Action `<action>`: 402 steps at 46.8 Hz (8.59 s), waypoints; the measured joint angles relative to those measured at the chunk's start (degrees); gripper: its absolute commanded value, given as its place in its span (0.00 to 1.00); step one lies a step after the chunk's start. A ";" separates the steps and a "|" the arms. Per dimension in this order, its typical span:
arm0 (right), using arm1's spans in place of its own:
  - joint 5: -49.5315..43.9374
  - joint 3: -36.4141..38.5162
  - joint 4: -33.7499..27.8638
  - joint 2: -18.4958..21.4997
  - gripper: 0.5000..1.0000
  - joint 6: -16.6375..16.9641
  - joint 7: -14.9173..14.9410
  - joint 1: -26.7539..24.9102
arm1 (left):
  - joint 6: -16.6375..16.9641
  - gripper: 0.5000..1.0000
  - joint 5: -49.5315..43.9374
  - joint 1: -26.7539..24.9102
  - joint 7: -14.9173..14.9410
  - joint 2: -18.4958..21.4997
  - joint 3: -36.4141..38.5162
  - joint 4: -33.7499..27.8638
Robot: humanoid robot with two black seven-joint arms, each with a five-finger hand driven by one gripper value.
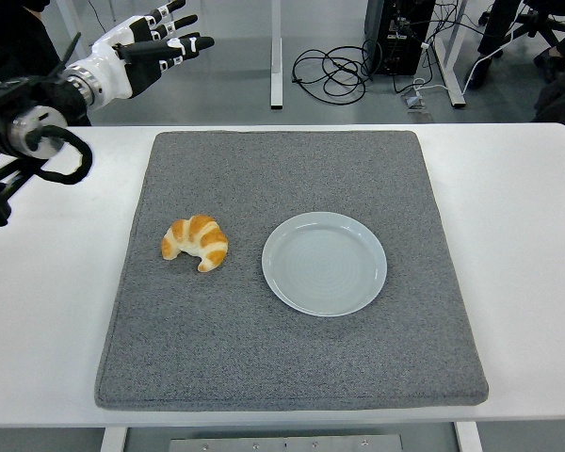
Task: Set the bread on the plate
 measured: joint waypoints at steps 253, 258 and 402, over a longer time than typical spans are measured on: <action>0.00 0.00 0.00 0.00 1.00 0.00 0.00 0.00 | 28.28 0.28 88.13 19.86 2.39 4.33 11.42 -22.62; 0.00 0.00 0.00 0.00 1.00 0.00 0.01 0.00 | 28.28 0.00 88.11 20.75 0.01 4.07 11.61 -21.81; 0.00 0.00 -0.01 0.00 1.00 0.00 0.00 0.00 | 22.91 0.00 80.46 -9.43 -4.95 -25.92 18.99 -0.67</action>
